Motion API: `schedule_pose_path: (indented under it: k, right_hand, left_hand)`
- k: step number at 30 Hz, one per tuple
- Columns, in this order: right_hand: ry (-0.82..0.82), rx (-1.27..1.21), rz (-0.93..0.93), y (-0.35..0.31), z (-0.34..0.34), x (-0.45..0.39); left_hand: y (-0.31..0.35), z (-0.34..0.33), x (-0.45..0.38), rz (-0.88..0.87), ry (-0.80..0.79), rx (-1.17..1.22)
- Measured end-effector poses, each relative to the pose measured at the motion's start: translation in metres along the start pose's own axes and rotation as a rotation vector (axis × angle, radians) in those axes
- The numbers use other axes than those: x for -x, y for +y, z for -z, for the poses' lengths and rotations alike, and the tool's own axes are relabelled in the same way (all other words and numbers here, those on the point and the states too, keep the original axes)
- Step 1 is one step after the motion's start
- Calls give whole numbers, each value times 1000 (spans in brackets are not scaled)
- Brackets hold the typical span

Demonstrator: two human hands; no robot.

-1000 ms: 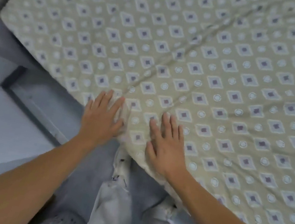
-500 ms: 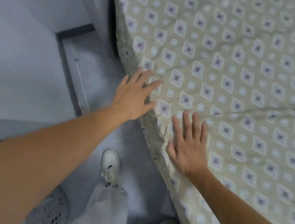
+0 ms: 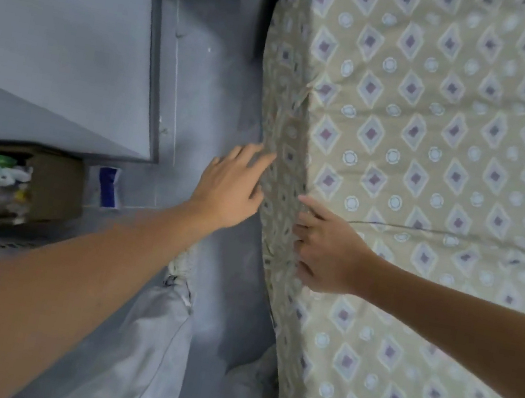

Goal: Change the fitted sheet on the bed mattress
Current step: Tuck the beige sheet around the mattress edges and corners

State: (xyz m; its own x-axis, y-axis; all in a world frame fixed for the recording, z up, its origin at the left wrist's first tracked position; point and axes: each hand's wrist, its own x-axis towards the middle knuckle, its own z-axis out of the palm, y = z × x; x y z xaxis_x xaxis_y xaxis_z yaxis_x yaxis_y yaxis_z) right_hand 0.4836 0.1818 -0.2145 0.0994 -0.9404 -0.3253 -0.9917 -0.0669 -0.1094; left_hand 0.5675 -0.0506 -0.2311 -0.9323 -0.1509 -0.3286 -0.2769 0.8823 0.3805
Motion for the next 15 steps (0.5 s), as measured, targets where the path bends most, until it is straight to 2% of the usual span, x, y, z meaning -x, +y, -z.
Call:
schedule_pose_path:
  k: [3,5,8,9,12,15]
  right_hand:
    - [-50,158,116,6,22,-15]
    - [-48,107,168,0,48,-29]
    - [-483,145,204,-3,49,-39]
    - [-540,177,181,-2,47,-39]
    - [-498,227,193,2,48,-30]
    - [-310,207,246,3,58,-17]
  left_hand:
    - [-5,-25,21,105,-33,33]
    - [-3,-42,33,219,-85,79]
    - [9,-59,51,378,-182,174]
    - [15,-62,58,403,-206,206]
    - [33,-76,73,534,-300,415]
    - [61,-99,81,744,-450,865]
